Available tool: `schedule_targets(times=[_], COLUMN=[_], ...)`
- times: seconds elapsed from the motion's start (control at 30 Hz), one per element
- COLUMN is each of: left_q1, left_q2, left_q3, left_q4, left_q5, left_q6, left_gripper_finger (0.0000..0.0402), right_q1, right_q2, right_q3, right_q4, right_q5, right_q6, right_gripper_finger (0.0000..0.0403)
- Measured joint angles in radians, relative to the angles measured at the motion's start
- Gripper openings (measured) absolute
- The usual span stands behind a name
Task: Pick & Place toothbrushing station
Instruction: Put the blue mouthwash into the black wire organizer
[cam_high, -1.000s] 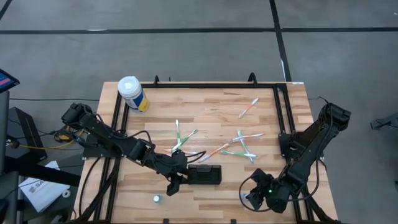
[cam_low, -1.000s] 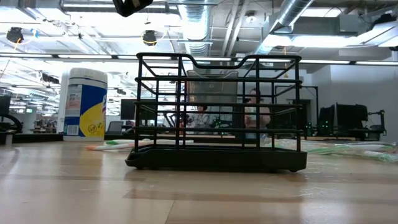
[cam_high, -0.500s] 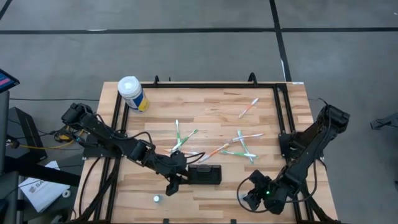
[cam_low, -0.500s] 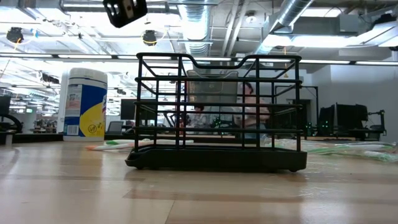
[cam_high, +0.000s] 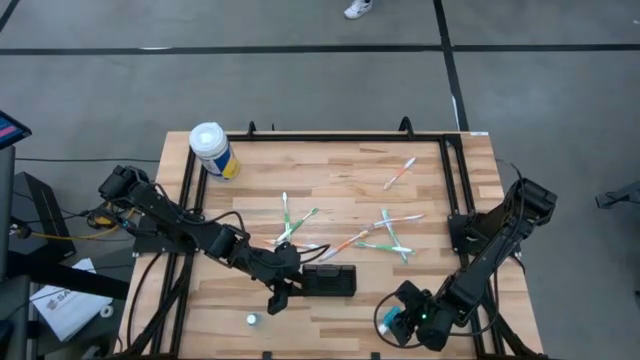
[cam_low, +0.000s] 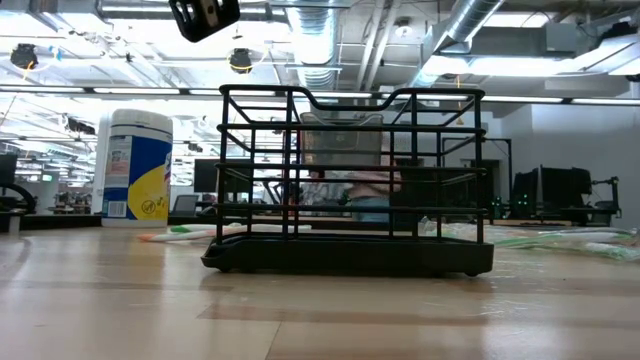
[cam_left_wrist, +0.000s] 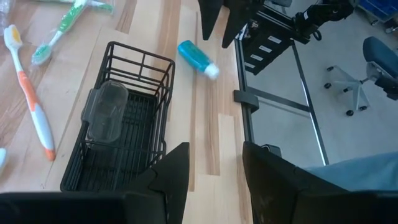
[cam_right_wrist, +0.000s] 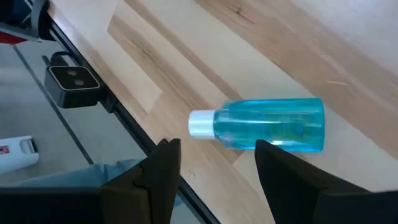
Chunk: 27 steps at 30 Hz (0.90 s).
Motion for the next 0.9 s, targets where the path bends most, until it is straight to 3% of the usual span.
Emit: schedule_targets(times=[0.13,0.3,0.5,0.7,0.9], left_q1=[0.000,0.000,0.032,0.066,0.089], left_q2=[0.000,0.000,0.000,0.000,0.000], left_q3=[0.000,0.000,0.001,0.001,0.001], left_q4=[0.001,0.002,0.000,0.004,0.009], left_q5=[0.000,-0.017,-0.072,-0.044,-0.073], left_q6=[0.000,0.021,0.150,0.205,0.203], left_gripper_finger=[0.0144,0.0144,0.0144,0.0144,0.0144], right_q1=[0.000,-0.002,-0.067,-0.197,-0.255], right_q2=[0.000,-0.009,-0.017,-0.017,-0.017], right_q3=[0.000,0.000,0.000,0.001,0.001], right_q4=[-0.039,-0.002,0.046,0.146,0.012], right_q5=[0.004,0.003,-0.037,-0.286,-0.442], right_q6=[0.025,-0.065,-0.345,-0.753,-1.095], right_gripper_finger=[0.0149,0.0098,0.0132,0.0182,0.0187])
